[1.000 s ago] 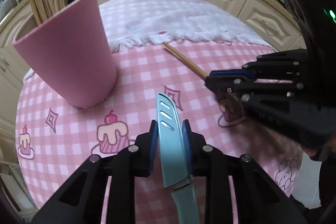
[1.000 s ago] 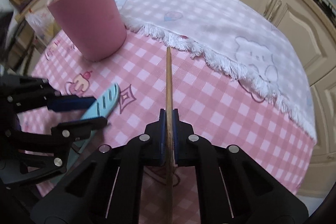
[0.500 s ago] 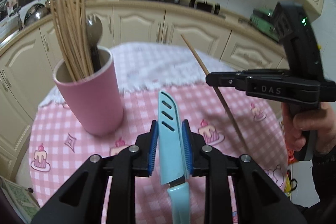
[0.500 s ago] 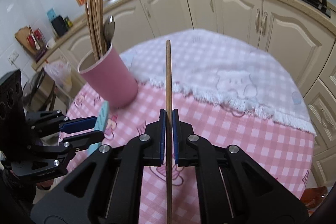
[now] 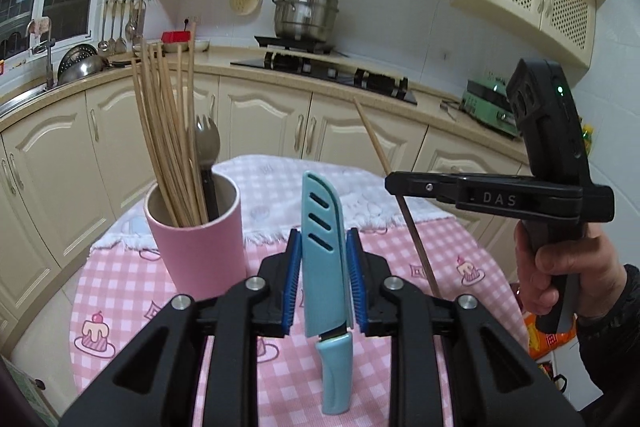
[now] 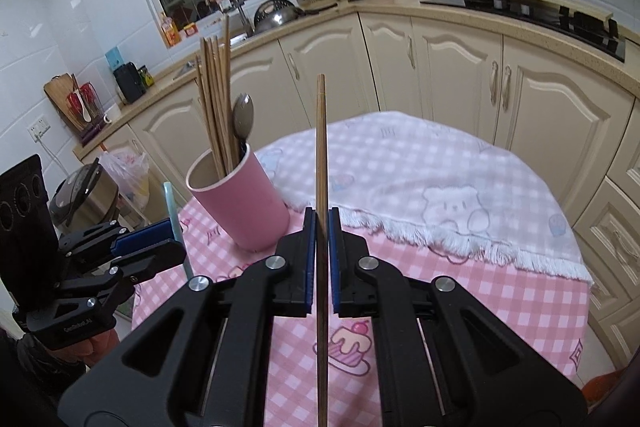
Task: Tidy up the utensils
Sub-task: 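Lift the knife and chopstick with both tools and carry them over the cup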
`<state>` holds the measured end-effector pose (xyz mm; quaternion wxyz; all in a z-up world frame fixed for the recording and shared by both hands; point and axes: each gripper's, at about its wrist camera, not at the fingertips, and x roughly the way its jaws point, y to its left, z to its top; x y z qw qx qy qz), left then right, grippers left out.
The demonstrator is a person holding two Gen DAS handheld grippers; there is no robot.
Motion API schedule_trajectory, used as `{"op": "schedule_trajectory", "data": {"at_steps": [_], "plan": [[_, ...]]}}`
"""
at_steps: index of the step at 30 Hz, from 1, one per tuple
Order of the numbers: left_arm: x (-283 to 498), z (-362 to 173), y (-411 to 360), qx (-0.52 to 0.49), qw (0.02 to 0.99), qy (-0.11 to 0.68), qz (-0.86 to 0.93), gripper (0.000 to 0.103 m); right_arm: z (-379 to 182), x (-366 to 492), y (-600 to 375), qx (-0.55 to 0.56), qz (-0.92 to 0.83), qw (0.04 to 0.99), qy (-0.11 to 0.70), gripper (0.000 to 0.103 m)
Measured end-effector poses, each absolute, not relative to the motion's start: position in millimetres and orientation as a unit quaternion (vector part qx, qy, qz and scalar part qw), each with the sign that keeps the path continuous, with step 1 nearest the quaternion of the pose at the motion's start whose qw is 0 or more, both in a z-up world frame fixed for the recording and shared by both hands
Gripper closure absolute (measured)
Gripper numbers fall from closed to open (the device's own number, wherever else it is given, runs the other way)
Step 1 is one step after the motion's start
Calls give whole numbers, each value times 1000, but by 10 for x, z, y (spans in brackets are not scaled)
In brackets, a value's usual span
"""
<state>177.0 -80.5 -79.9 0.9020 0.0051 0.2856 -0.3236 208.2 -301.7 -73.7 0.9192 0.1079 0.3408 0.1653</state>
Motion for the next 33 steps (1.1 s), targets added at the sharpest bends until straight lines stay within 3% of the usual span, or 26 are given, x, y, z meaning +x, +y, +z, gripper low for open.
{"op": "schedule_trajectory", "data": {"at_steps": [19,33], "plan": [[1780,-402,-534,-13,919,228,-322,82,-281,2152,-2861,113,177,945,250,97],[2043,512,-119,0,949,136,-284,82,432,2648,-2431,122,216,961,122,97]]}}
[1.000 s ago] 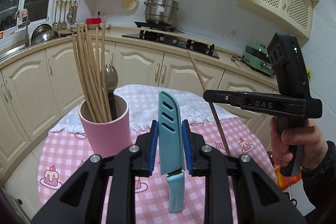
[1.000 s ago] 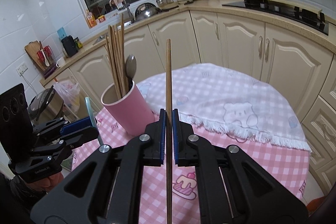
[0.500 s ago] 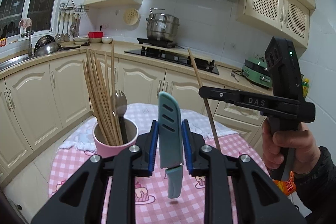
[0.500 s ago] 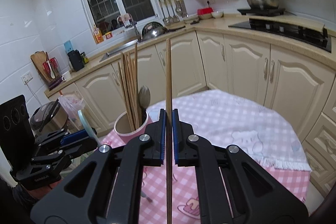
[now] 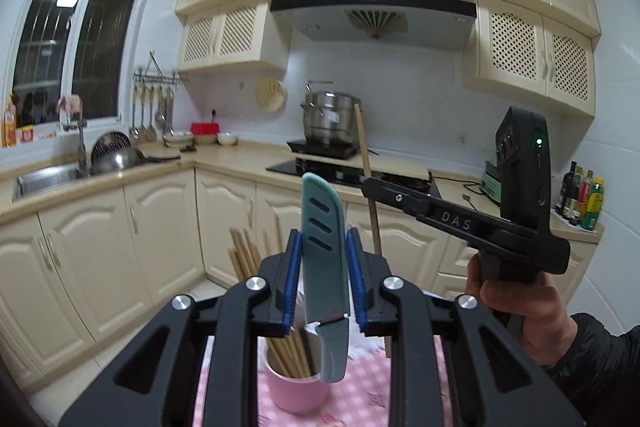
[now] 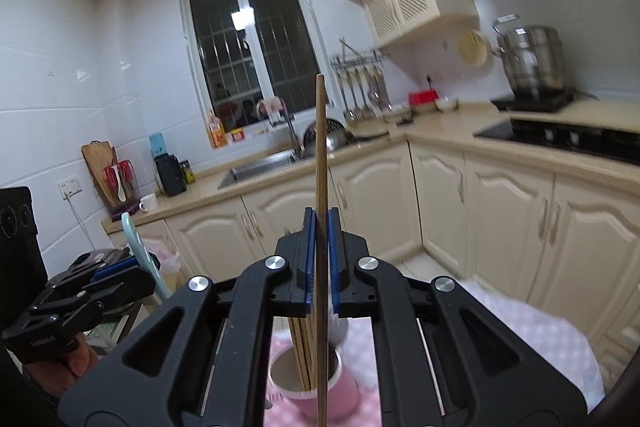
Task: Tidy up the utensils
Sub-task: 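Lift the knife and chopstick with both tools and carry them over the cup, then lower the knife into the cup and open the left tool while the right tool releases its chopstick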
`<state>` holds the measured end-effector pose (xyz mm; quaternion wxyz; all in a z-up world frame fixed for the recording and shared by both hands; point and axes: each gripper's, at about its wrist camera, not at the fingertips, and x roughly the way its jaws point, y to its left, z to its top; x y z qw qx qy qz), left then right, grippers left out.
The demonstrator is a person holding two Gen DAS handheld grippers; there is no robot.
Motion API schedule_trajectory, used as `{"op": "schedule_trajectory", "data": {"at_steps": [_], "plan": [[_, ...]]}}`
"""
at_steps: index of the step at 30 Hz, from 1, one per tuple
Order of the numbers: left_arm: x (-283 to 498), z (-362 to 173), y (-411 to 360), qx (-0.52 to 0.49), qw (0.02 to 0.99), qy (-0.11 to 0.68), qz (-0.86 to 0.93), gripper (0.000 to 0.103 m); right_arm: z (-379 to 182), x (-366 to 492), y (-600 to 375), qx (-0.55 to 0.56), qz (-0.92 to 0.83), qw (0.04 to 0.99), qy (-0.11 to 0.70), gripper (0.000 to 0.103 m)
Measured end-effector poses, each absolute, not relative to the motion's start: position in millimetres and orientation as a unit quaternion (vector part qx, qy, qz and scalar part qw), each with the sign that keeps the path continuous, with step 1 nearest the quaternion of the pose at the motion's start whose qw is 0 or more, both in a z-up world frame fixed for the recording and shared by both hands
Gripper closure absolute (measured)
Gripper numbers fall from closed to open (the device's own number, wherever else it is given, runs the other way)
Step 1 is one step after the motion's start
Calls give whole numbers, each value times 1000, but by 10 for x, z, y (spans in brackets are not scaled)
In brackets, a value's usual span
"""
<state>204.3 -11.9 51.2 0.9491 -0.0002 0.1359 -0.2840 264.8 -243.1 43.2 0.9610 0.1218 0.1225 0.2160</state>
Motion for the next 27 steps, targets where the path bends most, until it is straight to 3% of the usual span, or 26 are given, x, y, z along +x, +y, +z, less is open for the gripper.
{"op": "schedule_trajectory", "data": {"at_steps": [14,23,24,25,27], "plan": [[2571,318,-10,-9,947,178,-266,82,338,3057,-2066,112,222,962,114,97],[2760,42,-96,-3,939,222,-261,80,-79,3171,-1984,105,218,954,176,95],[2768,25,-96,-4,939,226,-261,80,-111,3173,-1995,107,215,953,184,89],[2775,12,-92,-7,938,229,-261,79,-150,3164,-2028,110,210,952,195,63],[2760,21,-74,-10,940,228,-254,67,-182,3120,-2103,121,200,952,197,19]]}}
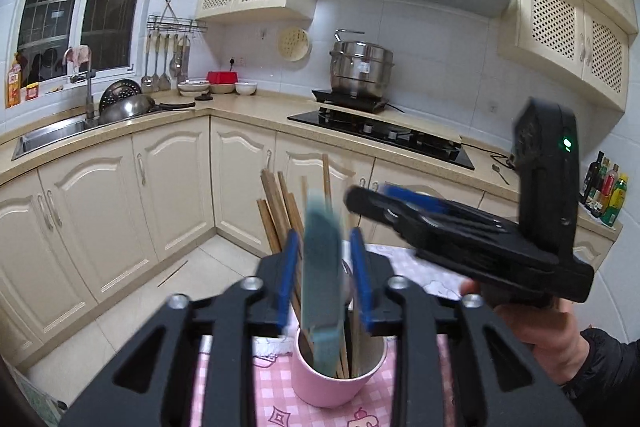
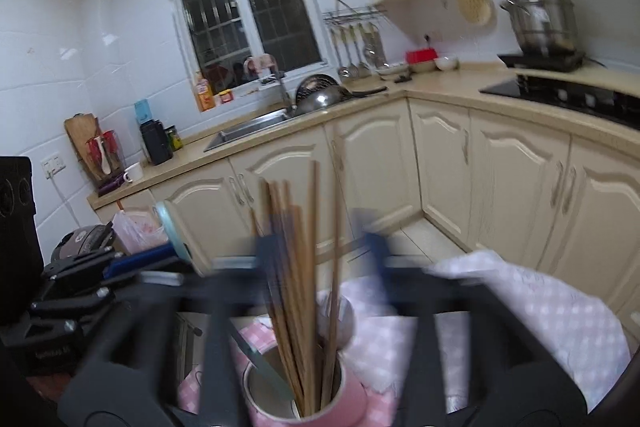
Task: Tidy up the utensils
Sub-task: 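Lower the knife into the cup and open the left tool while the right tool releases its chopstick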
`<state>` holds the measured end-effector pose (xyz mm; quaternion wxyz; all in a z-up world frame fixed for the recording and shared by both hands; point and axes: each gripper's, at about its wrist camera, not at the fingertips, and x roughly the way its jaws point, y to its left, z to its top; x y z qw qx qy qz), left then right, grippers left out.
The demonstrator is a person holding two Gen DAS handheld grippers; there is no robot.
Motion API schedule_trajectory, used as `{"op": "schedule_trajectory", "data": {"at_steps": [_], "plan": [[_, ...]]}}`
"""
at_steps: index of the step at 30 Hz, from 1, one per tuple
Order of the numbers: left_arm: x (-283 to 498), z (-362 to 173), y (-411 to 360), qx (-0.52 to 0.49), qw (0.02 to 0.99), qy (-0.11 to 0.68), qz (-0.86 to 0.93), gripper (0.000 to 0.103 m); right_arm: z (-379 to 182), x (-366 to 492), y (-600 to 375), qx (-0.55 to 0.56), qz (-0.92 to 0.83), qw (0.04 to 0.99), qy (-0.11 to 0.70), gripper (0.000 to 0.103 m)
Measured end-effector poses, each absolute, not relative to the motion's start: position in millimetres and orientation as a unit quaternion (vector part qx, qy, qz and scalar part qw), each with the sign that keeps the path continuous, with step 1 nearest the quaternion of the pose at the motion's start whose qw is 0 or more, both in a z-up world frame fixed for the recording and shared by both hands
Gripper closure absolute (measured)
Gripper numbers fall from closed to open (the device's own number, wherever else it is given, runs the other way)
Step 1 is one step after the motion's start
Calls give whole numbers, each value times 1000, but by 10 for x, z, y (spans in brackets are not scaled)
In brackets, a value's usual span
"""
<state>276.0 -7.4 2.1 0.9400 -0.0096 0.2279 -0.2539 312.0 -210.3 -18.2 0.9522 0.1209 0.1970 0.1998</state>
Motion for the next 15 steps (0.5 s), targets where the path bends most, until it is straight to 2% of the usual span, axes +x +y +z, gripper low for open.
{"op": "schedule_trajectory", "data": {"at_steps": [2,3,5,6,8,15], "plan": [[2727,58,-52,-16,943,220,-247,45,-179,3043,-2200,131,188,955,188,19],[2702,76,-39,-19,945,216,-245,40,-169,3022,-2231,132,184,955,189,19],[2647,124,-34,-19,949,207,-237,24,-147,2983,-2309,135,177,956,191,15],[2618,146,-42,-16,951,203,-232,21,-133,2961,-2337,135,171,957,192,10],[2562,189,-69,-11,955,198,-222,14,-103,2916,-2403,137,161,958,194,8],[2304,280,-125,-3,966,192,-175,10,8,2672,-2475,129,145,960,203,6]]}}
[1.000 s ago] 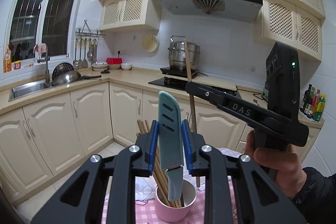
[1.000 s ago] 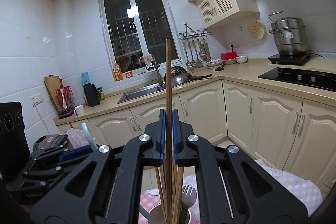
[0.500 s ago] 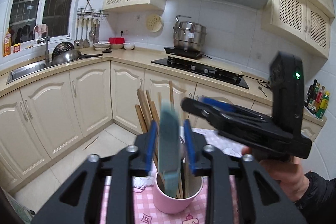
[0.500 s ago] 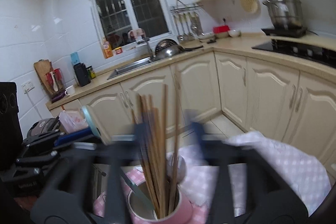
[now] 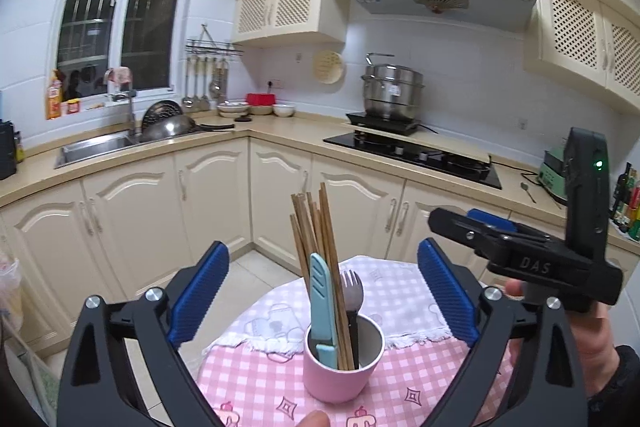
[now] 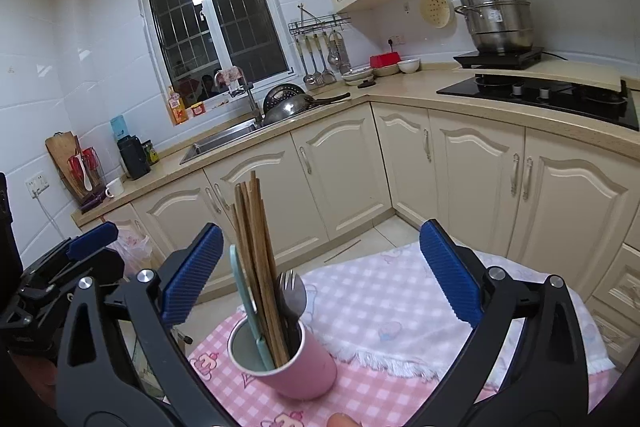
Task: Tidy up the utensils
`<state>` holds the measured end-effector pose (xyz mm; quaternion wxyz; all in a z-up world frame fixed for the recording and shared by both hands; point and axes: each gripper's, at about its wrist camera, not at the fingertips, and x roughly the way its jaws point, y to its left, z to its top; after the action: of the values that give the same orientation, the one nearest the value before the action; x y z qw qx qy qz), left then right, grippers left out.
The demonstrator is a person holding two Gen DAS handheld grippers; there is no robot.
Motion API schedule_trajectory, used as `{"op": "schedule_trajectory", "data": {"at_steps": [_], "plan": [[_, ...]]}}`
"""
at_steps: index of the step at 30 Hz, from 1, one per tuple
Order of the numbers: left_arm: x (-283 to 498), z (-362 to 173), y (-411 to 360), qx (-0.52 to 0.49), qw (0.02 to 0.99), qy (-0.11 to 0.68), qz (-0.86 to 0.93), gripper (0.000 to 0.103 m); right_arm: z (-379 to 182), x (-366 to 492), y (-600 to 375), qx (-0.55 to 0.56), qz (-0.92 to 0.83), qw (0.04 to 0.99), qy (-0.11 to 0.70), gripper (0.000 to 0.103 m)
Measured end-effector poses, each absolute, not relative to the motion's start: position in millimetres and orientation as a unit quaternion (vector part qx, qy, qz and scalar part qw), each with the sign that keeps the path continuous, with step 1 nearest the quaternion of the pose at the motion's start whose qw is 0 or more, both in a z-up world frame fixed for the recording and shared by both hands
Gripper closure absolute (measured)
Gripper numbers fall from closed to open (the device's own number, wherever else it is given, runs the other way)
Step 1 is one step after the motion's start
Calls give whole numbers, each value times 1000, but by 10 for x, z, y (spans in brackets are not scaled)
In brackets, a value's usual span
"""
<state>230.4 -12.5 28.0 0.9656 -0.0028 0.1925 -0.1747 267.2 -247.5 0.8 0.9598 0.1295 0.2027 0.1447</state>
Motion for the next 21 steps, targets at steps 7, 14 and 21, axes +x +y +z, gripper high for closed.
{"op": "schedule_trajectory", "data": {"at_steps": [7,14,21], "plan": [[1881,315,-156,4,974,180,-134,9,59,2318,-2413,105,132,961,220,6],[1481,292,-242,16,979,180,-96,9,7,1871,-2391,94,123,962,225,6],[1139,303,-222,9,980,186,-73,9,41,1407,-2353,71,112,968,213,6]]}}
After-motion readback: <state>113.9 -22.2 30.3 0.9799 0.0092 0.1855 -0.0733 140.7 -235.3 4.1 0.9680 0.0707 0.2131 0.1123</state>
